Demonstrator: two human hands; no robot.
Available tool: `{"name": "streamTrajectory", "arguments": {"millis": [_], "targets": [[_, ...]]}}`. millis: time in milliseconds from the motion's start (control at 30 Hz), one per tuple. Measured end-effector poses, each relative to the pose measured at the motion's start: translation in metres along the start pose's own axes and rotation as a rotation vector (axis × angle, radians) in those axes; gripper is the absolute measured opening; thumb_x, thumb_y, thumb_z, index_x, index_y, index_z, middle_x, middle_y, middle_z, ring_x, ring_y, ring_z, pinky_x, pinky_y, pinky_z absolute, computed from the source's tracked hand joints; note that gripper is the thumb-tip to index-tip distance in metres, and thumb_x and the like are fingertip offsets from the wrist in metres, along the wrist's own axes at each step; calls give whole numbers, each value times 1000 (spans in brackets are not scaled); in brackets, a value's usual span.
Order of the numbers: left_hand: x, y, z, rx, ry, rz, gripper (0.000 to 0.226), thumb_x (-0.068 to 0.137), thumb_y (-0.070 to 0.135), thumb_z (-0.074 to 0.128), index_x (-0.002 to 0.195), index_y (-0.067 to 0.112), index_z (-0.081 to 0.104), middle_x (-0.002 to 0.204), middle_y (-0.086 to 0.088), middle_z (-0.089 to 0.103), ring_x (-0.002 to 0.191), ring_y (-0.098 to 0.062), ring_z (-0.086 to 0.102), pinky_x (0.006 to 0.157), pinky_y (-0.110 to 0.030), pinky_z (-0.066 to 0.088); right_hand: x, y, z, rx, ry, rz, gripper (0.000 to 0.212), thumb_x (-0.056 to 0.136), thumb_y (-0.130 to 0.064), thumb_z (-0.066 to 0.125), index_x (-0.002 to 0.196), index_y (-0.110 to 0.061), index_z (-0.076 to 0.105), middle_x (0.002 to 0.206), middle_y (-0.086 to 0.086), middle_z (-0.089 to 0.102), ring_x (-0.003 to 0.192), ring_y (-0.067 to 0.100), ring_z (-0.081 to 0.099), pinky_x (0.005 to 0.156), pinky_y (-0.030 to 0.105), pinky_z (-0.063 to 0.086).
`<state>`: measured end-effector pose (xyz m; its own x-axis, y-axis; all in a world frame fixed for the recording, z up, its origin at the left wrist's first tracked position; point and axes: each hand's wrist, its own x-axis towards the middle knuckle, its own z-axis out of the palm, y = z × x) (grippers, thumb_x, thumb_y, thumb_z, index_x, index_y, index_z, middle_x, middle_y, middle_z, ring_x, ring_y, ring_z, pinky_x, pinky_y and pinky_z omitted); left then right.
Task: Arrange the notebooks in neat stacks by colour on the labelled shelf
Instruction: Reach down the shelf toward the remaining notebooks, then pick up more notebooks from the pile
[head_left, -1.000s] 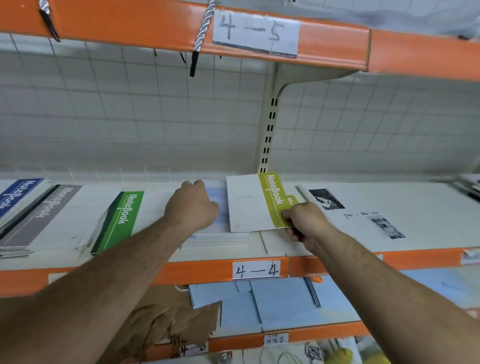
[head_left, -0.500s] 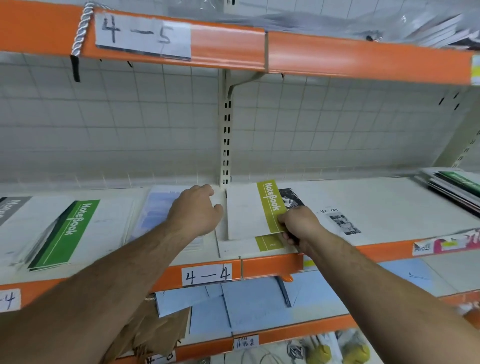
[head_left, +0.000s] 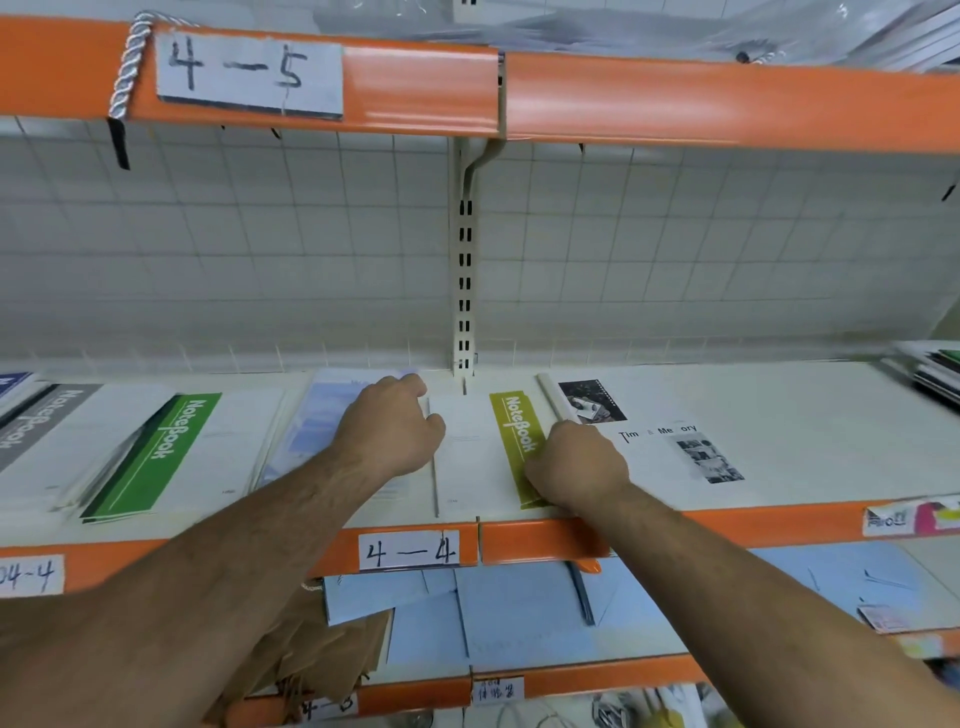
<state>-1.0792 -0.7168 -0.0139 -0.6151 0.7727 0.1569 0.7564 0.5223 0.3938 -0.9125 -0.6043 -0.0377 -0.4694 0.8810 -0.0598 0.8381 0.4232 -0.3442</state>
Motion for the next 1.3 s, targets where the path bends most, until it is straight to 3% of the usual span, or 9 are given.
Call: {"name": "streamTrajectory", "arguments": {"millis": [133,367,500,600,733,867,1000,1300], "targets": [[-2,3,1,6,-7,-16,50,95,35,56,141,15,49,139,-6,54,125,-24,51,99,-35,47,1,1,1,-132,14,-71,24,88,-26,54,110,-16,56,109,4,65,100,27,63,72,30,42],[-7,18,12,44,-35,19,52,98,42,52,142,16,49,141,-4,55,129,-23,49,103,-35,44,2,8,-1,-165,22,-163,36,89,-32,55,120,-15,51,119,5,54,105,27,59,73,34,42],[-10,34,19,134,-97,98,59,100,50,44,150,20,39,153,0,44,139,-22,41,112,-36,35,-5,21,-1,-91,95,-269,43,87,-39,57,122,-14,56,121,4,53,113,26,51,88,37,48],[-8,44,27,151,-114,178,62,101,51,42,154,21,32,158,2,36,144,-19,33,116,-36,30,-8,32,-8,-70,186,-311,52,89,-48,58,129,-15,57,132,4,53,124,25,46,100,37,44],[-5,57,38,146,-154,304,64,100,51,42,156,23,27,162,3,29,149,-18,25,120,-36,23,-13,48,-18,-103,213,-236,68,90,-59,52,144,-16,48,152,6,41,141,24,33,116,38,30],[3,73,38,154,-182,426,65,101,49,41,157,21,25,163,1,26,150,-18,21,121,-37,20,-23,61,-30,-117,230,-131,73,90,-67,47,148,-23,41,156,5,36,145,23,29,119,39,26],[1,85,36,133,-180,544,65,101,50,41,156,20,26,162,0,29,148,-19,25,120,-36,23,-44,69,-40,-111,210,-3,79,92,-65,47,154,-18,30,163,5,22,150,22,17,122,40,19],[-15,104,44,66,-260,751,63,99,49,45,153,19,32,159,-1,34,146,-20,29,117,-35,28,-100,78,-45,-69,264,217,75,93,-63,49,155,-23,31,163,3,24,150,21,19,119,35,23]]}}
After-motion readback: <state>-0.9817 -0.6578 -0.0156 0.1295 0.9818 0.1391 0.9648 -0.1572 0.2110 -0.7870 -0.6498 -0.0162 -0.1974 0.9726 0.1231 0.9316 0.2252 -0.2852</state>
